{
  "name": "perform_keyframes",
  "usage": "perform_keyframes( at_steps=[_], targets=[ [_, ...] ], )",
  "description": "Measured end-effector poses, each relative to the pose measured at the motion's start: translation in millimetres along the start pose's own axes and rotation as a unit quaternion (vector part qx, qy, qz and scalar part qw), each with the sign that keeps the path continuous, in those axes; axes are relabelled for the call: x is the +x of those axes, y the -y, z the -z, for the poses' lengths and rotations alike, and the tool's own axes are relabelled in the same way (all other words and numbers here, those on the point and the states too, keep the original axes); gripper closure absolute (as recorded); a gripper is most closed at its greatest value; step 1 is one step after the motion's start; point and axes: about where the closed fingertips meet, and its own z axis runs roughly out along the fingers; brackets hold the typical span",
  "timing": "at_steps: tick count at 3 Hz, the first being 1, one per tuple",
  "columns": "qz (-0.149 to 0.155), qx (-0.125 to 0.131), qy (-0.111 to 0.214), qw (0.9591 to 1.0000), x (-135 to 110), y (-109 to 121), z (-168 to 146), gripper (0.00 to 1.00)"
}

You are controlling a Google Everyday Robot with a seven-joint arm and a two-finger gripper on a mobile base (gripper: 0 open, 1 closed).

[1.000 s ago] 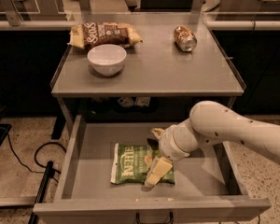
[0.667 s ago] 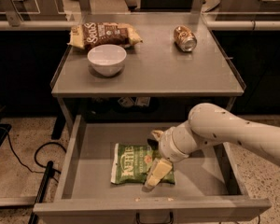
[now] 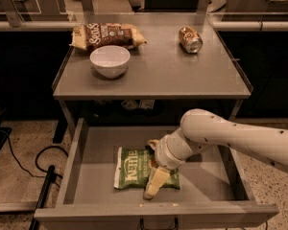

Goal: Pick green jalapeno chip bag from top drawer and place on counter

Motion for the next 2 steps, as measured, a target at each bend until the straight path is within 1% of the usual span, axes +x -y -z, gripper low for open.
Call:
perform_keyframes(
  at_steps=[1,2],
  targets=[
    [0.000,0.000,0.000,1.0000,0.0,0.0,0.0,0.00],
    [0.000,0.000,0.000,1.0000,0.0,0.0,0.0,0.18]
  ],
)
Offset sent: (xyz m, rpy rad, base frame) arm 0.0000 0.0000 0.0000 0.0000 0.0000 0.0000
